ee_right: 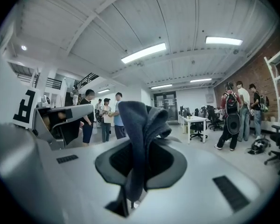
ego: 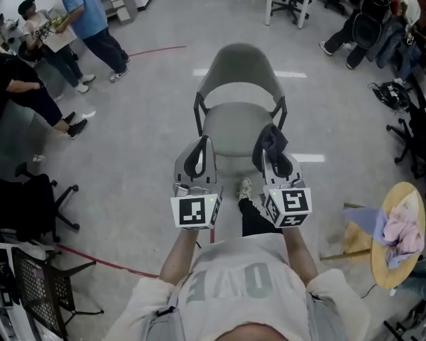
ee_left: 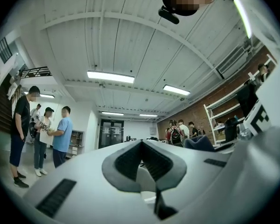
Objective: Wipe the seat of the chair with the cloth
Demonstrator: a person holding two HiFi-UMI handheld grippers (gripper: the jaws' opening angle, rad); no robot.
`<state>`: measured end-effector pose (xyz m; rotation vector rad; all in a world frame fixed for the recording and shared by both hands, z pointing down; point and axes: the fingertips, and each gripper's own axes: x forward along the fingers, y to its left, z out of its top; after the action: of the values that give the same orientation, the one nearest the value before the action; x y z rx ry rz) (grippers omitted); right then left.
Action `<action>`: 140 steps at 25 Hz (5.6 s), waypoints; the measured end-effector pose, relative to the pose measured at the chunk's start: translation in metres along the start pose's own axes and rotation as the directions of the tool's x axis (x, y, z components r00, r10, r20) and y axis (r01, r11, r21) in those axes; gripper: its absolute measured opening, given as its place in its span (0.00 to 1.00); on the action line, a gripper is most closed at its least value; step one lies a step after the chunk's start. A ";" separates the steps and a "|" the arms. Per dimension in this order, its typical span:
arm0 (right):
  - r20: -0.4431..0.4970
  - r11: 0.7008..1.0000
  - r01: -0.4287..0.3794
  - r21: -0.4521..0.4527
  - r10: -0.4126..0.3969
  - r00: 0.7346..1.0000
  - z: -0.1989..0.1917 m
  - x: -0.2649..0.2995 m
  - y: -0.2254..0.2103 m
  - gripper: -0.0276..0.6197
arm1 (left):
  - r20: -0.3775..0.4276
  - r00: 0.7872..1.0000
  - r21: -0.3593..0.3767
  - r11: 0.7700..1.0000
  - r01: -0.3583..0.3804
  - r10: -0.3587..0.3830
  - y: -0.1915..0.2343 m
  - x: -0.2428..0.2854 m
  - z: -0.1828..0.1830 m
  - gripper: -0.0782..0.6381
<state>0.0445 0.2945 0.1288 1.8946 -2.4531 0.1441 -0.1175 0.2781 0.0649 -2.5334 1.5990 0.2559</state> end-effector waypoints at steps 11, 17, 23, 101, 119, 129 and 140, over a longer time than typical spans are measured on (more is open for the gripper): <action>-0.039 0.998 -0.059 -0.005 0.059 0.997 0.055 0.222 -0.099 0.12 | 0.020 0.997 0.021 0.996 -0.082 0.081 0.080 0.229 -0.009 0.13; -0.033 0.996 -0.091 0.001 0.091 0.995 0.068 0.296 -0.112 0.12 | 0.000 0.998 0.019 0.997 -0.069 0.069 0.104 0.297 -0.027 0.13; -0.043 0.996 -0.092 -0.001 0.092 0.995 0.066 0.329 -0.102 0.12 | -0.006 0.999 -0.006 0.999 -0.034 0.034 0.123 0.329 -0.038 0.13; -0.590 0.783 -0.069 0.618 0.519 0.618 -0.493 0.586 0.012 0.12 | -0.294 0.953 -0.037 0.995 -0.093 0.078 0.213 0.307 -0.437 0.13; -0.741 0.861 -0.039 0.507 0.458 0.491 -0.522 0.570 -0.032 0.12 | -0.321 0.942 0.039 0.995 -0.090 0.097 0.211 0.305 -0.442 0.13; -0.769 0.893 -0.016 0.450 0.396 0.502 -0.519 0.548 -0.089 0.12 | -0.338 0.940 0.009 0.999 -0.031 0.032 0.178 0.316 -0.448 0.13; -0.801 0.934 0.052 0.352 0.272 0.533 -0.518 0.512 -0.171 0.12 | -0.376 0.926 -0.017 1.000 0.015 -0.020 0.142 0.323 -0.463 0.13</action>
<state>0.0668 -0.1910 0.6975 1.2136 -1.8713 1.2473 -0.0766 -0.1615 0.4444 -2.7298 1.6953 -0.2412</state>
